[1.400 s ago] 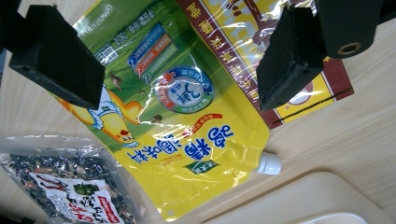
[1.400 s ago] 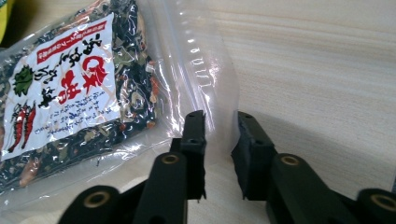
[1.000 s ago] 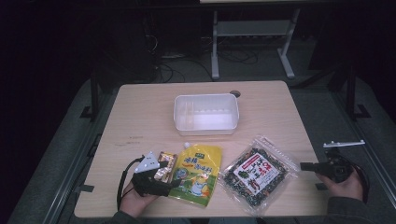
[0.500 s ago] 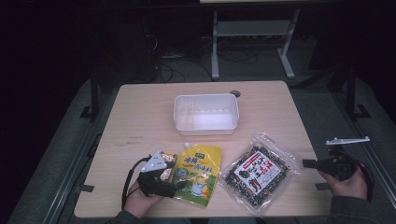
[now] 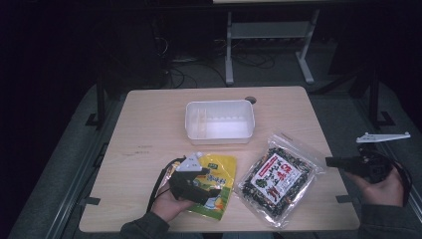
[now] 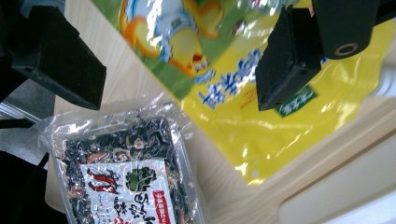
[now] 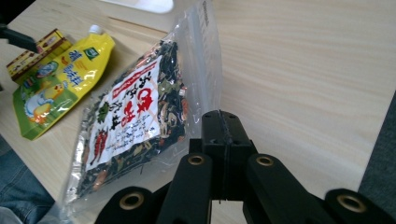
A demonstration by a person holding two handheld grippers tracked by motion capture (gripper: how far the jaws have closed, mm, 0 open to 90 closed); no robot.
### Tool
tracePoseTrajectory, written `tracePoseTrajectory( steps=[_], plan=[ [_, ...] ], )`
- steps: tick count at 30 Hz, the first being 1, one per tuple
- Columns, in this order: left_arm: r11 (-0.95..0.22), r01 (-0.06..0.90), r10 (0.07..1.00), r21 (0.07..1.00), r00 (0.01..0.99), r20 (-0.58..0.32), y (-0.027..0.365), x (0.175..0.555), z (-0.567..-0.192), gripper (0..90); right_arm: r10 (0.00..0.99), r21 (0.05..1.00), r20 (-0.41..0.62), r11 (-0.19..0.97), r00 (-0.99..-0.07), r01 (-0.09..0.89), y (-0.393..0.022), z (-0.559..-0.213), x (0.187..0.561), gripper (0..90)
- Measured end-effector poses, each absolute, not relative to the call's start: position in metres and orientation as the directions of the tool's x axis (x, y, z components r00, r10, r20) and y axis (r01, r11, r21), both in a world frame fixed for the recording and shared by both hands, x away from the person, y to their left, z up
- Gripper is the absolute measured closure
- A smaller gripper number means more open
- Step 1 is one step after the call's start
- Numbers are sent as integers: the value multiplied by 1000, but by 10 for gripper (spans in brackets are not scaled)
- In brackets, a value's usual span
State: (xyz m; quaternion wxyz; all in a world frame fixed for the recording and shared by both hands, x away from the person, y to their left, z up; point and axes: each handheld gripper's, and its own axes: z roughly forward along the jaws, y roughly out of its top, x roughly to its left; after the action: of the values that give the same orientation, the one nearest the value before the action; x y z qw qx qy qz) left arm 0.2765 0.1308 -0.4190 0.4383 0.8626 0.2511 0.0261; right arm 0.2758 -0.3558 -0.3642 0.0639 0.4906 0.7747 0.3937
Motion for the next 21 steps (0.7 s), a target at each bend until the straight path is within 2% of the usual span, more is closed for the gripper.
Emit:
tracePoseTrajectory(
  steps=[8, 12, 21],
  plan=[
    [-514, 420, 408, 748, 887, -218, 101, 294, -420, 168, 787, 708, 250, 249, -565, 660, -350, -336, 271, 896],
    [-527, 420, 378, 739, 894, -239, 83, 305, -423, 200, 771, 728, 210, 288, -602, 623, -342, -318, 266, 896],
    [-540, 423, 337, 728, 901, -274, 59, 322, -428, 211, 741, 747, 172, 332, -650, 576, -329, -297, 263, 896]
  ],
)
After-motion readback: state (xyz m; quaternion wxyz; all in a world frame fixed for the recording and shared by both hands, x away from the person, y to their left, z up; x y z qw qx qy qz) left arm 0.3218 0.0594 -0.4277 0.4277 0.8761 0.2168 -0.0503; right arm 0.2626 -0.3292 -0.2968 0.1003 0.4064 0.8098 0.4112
